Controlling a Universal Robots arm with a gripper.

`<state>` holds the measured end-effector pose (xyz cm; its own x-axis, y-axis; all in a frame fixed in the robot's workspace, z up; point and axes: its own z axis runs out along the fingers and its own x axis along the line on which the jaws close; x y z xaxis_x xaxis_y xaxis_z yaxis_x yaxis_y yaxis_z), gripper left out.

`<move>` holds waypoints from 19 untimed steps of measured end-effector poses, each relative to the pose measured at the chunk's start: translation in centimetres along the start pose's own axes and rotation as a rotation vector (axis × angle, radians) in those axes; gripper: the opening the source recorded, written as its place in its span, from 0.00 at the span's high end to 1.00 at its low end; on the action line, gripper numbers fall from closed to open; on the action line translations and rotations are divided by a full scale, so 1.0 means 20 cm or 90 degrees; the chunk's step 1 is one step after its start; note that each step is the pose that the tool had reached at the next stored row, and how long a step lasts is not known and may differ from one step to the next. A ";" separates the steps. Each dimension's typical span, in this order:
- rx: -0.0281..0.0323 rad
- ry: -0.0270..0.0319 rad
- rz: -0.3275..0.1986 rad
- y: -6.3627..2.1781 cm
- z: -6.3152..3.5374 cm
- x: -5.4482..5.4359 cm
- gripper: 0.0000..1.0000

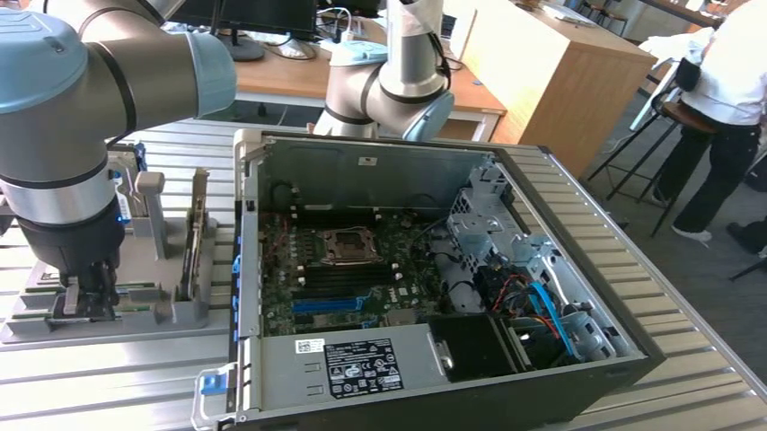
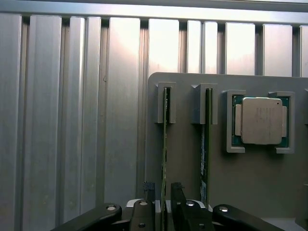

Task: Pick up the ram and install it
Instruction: 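Pick up the ram and move it above insertion slot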

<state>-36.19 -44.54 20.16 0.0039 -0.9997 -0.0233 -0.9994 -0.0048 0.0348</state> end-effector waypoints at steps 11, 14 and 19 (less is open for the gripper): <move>-0.0001 0.0000 0.000 0.000 0.000 0.00 0.81; 0.0000 0.0000 0.000 0.000 0.000 0.00 0.81; 0.0000 0.0000 0.000 0.000 0.000 0.00 0.81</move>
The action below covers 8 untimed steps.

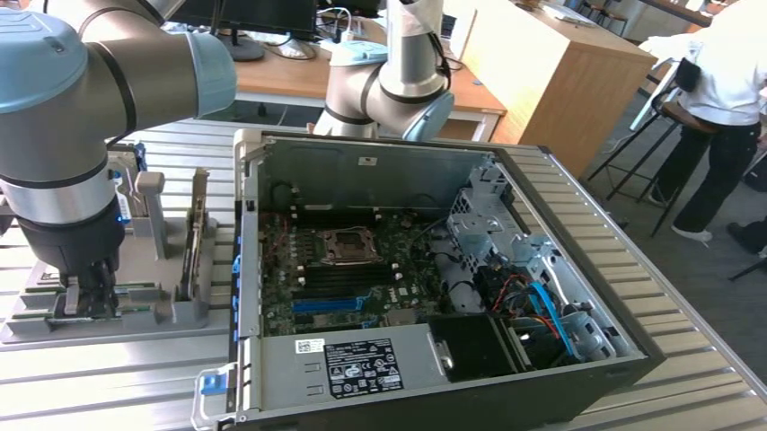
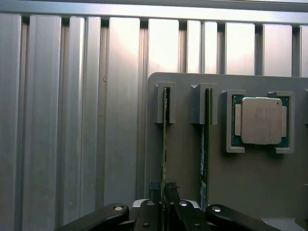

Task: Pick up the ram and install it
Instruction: 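Pick up the ram and move it above insertion slot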

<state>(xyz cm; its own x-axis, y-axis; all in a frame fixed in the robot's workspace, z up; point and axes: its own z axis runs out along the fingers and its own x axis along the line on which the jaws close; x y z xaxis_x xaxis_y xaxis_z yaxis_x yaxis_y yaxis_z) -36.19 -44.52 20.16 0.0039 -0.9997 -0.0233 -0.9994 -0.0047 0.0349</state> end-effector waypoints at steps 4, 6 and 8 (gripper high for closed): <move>0.0000 0.0000 0.000 0.000 0.000 0.00 0.89; 0.0000 0.0000 0.000 0.000 0.000 0.00 0.89; 0.0000 0.0000 0.000 0.000 0.000 0.00 0.89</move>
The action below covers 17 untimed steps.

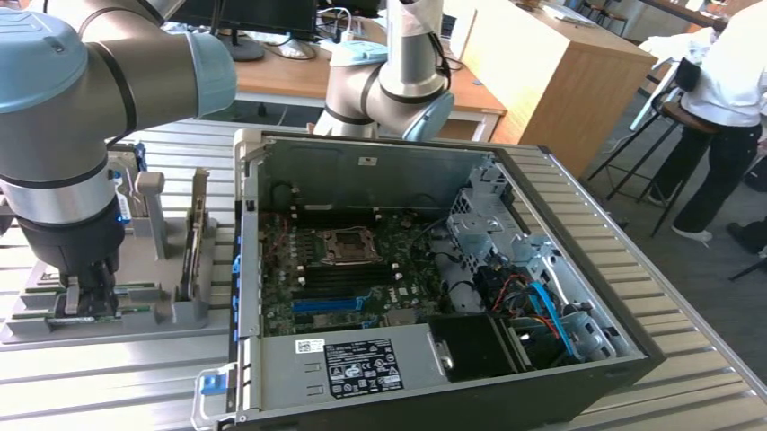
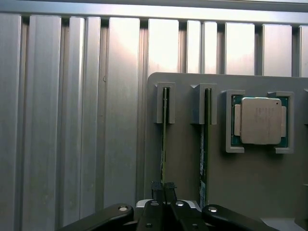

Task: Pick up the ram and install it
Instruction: 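Pick up the ram and move it above insertion slot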

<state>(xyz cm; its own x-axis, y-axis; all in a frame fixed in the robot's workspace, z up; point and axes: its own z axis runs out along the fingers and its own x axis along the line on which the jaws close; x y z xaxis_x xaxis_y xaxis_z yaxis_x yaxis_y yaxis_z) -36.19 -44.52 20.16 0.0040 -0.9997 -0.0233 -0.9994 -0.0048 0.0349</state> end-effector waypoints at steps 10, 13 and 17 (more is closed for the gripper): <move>0.0000 0.0000 0.000 0.000 0.000 0.00 0.89; 0.0000 0.0000 0.000 0.000 -0.005 0.00 0.89; 0.0000 0.0001 0.000 0.001 -0.031 0.00 0.89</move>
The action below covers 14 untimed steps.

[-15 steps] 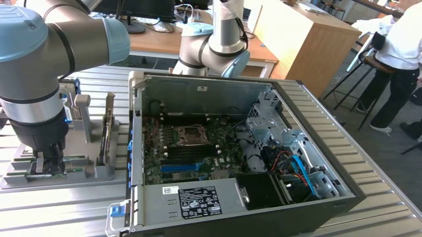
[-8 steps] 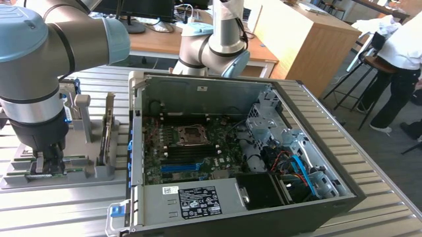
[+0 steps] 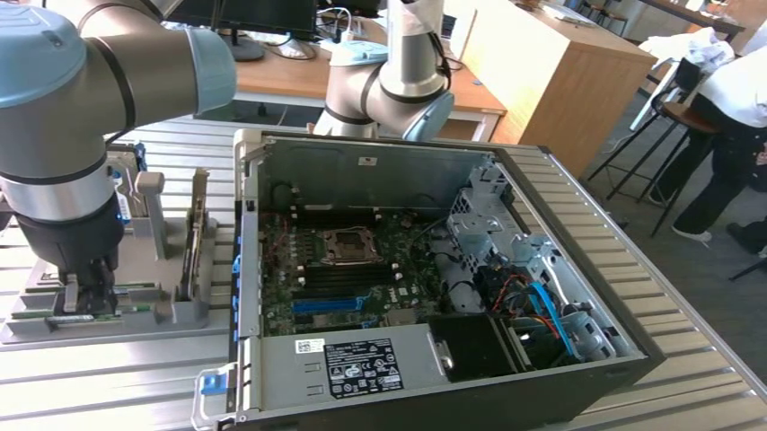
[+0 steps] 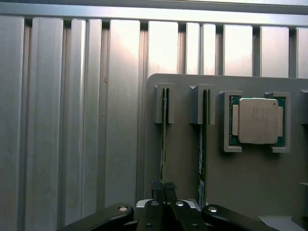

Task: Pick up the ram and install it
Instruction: 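Pick up the ram and move it above insertion slot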

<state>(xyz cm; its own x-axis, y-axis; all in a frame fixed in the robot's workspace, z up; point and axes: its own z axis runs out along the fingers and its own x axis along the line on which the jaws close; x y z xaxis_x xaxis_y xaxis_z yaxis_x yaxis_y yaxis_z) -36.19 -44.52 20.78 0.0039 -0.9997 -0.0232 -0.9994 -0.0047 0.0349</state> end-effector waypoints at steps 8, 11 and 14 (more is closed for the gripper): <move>0.0000 -0.0001 0.000 0.003 -0.094 0.00 0.89; 0.0001 -0.0001 0.000 0.004 -0.137 0.00 0.89; 0.0001 -0.0001 0.000 0.006 -0.188 0.00 0.89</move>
<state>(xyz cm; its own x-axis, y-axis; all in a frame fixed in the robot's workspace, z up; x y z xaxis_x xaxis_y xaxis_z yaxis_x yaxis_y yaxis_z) -36.18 -44.51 24.54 0.0039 -0.9997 -0.0233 -0.9994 -0.0047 0.0348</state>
